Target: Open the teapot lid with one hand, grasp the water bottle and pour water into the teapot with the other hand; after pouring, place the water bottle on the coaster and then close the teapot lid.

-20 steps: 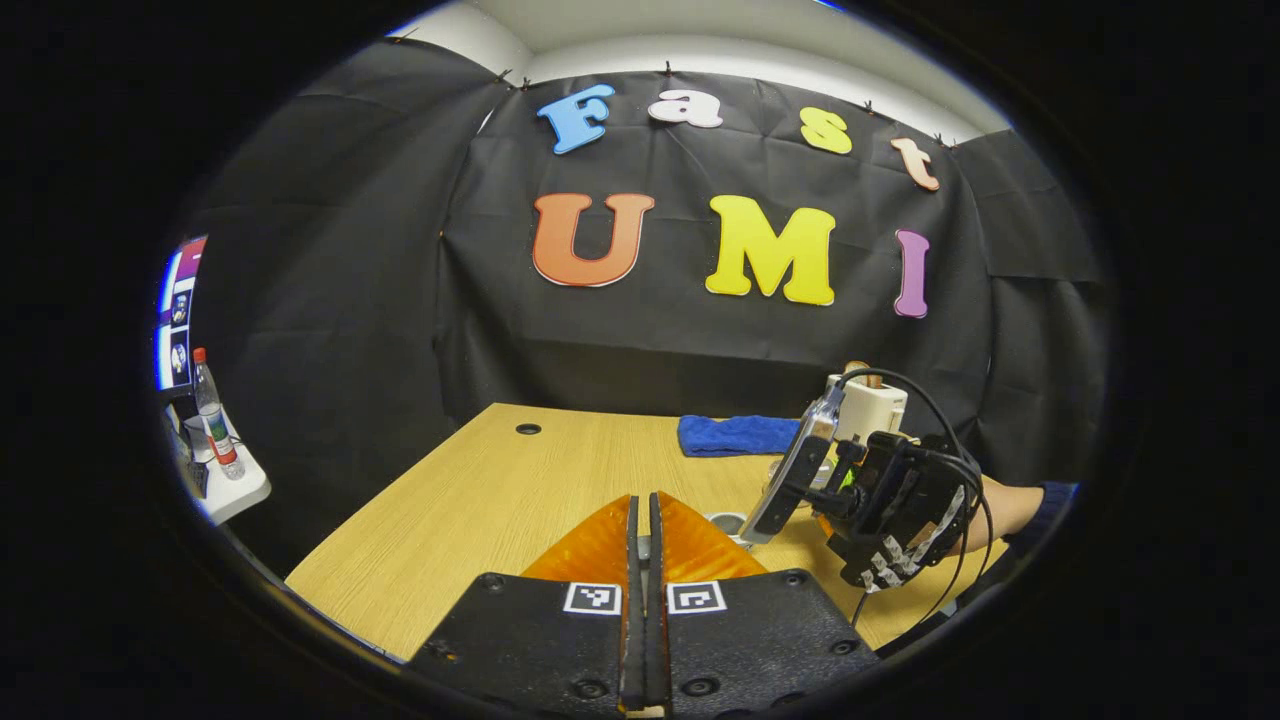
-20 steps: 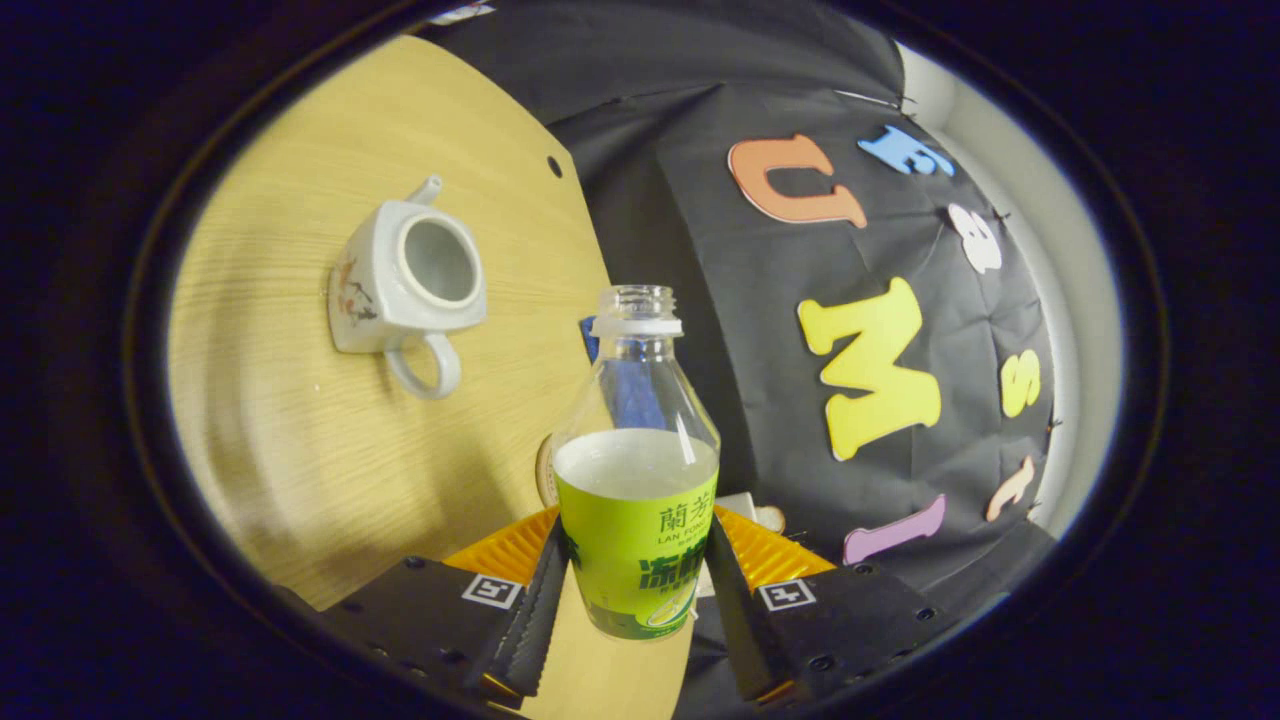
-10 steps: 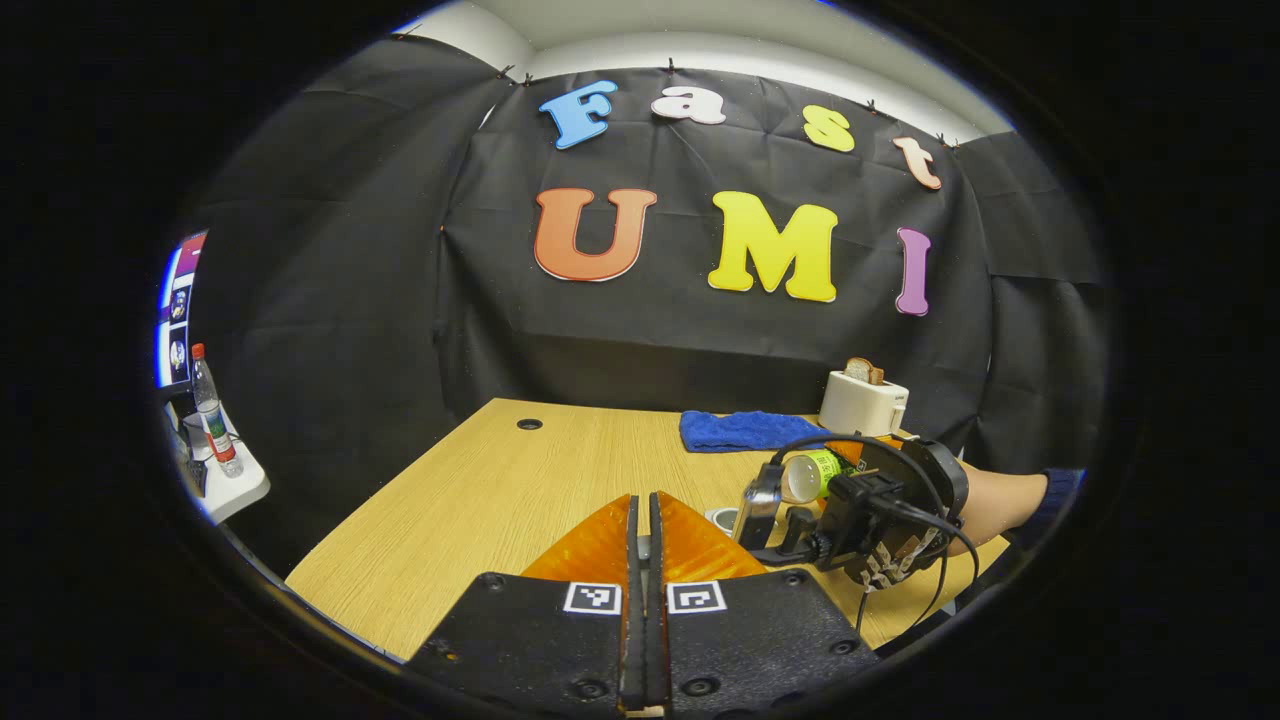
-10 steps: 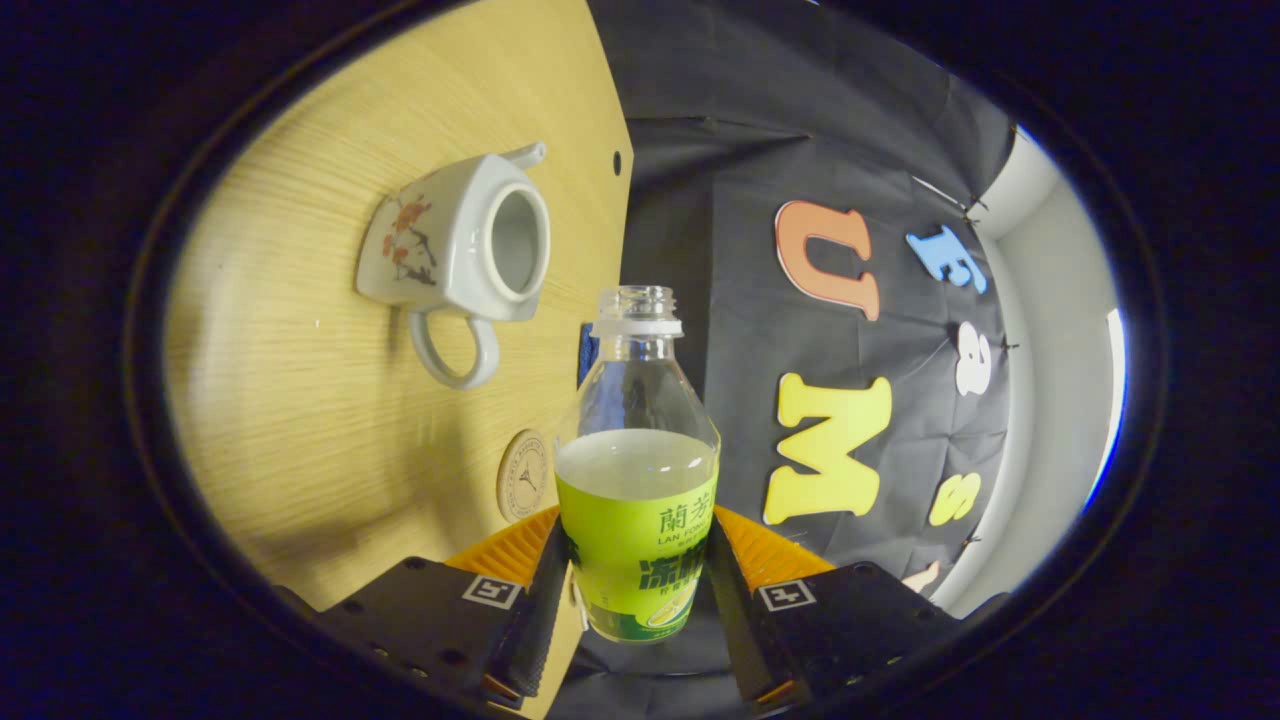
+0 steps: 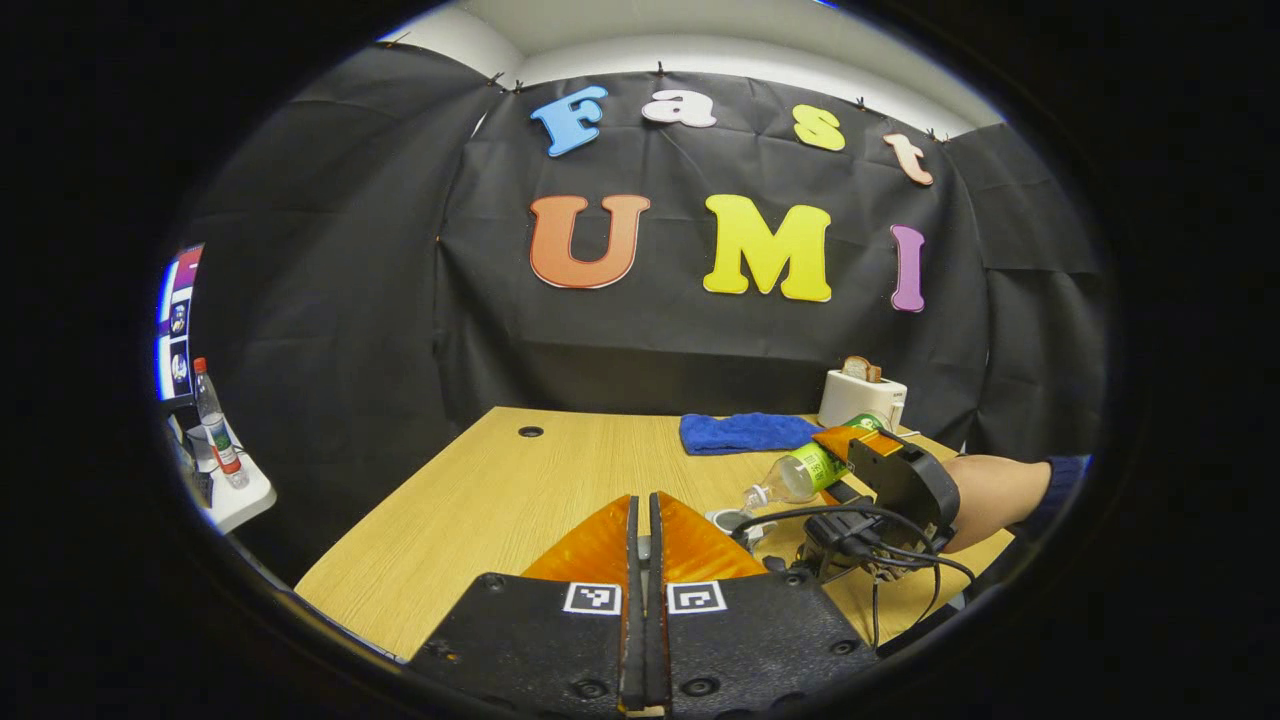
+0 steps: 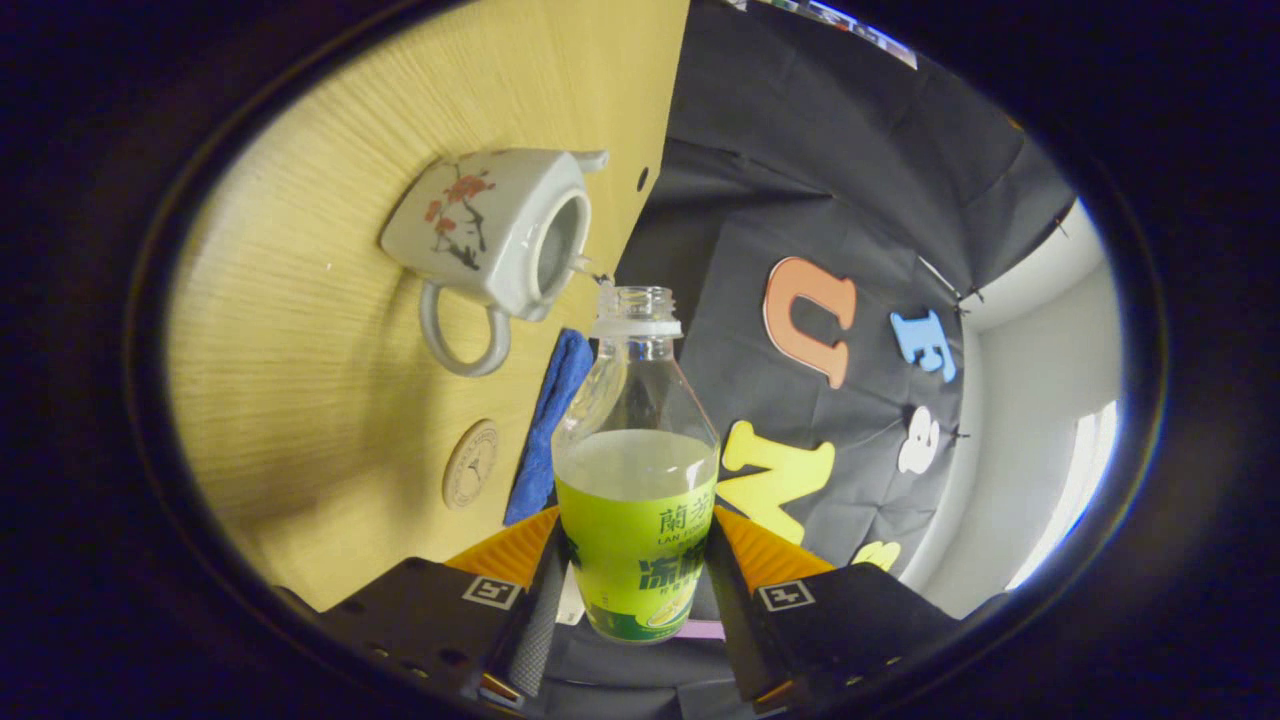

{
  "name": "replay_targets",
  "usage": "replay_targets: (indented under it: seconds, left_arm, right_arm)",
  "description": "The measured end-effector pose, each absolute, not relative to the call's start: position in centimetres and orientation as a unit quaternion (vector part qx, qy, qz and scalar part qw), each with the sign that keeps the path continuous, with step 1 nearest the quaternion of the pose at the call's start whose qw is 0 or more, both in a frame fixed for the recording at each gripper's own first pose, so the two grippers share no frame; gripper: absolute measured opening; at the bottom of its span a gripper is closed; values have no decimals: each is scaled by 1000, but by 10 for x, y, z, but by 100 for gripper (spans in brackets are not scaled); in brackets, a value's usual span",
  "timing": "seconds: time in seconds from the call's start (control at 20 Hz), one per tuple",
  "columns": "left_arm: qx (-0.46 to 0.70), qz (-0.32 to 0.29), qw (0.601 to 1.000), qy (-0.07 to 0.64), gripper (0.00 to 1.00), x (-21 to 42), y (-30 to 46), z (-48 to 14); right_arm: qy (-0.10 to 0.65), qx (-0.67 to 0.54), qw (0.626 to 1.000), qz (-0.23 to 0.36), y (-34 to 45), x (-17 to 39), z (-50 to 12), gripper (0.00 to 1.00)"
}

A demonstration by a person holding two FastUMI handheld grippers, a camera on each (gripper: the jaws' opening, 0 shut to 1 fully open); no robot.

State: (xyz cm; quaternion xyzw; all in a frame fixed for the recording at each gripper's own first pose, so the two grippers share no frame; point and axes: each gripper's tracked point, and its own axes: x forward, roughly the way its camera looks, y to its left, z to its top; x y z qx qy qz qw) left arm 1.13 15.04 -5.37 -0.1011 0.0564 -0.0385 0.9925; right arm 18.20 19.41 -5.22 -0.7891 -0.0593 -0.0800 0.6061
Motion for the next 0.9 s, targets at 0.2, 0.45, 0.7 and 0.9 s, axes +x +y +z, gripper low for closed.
replay_targets:
  seconds: [0.2,0.45,0.7,0.9]
  left_arm:
    - [-102,-36,992,59,2,13,152,-54]
    - [-101,-35,992,60,3,12,153,-55]
    - [-101,-36,992,61,3,11,153,-55]
    - [-104,-33,992,66,3,13,155,-59]
  right_arm:
    - [-72,-797,593,-90,198,183,-41,72]
    - [-77,-801,586,-93,197,190,-32,70]
    - [-84,-808,576,-94,199,191,-30,70]
    - [-86,-814,566,-96,199,191,-27,69]
